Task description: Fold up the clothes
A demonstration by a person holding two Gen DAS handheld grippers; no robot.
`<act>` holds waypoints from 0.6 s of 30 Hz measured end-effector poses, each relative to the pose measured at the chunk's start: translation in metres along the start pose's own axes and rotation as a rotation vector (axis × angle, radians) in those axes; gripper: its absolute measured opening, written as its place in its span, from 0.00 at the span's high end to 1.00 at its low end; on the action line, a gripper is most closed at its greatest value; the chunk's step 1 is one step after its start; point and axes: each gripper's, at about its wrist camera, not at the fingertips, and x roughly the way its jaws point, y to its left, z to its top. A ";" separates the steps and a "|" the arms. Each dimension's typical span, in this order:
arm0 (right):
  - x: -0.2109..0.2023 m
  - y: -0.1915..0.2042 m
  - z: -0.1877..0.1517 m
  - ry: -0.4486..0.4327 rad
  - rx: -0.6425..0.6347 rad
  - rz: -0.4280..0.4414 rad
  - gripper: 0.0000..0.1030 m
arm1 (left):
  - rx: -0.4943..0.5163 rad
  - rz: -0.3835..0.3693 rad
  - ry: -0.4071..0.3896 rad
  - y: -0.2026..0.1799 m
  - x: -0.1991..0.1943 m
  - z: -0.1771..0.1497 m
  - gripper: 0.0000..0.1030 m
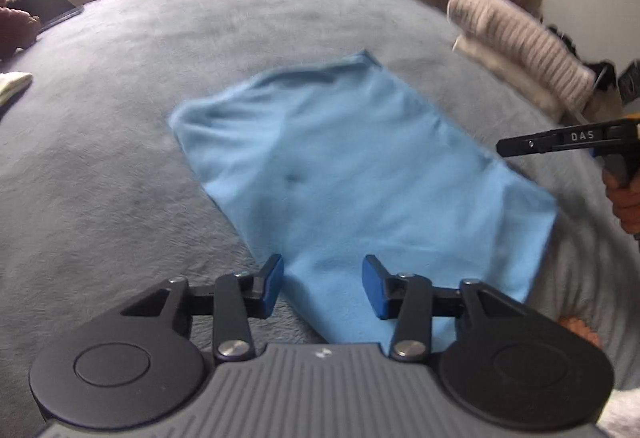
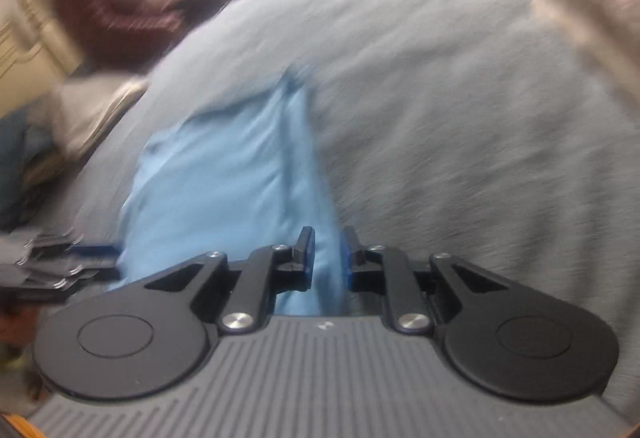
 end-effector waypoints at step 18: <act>-0.002 0.044 -0.033 0.063 -0.217 0.016 0.90 | -0.039 -0.092 0.095 -0.020 -0.016 -0.054 0.51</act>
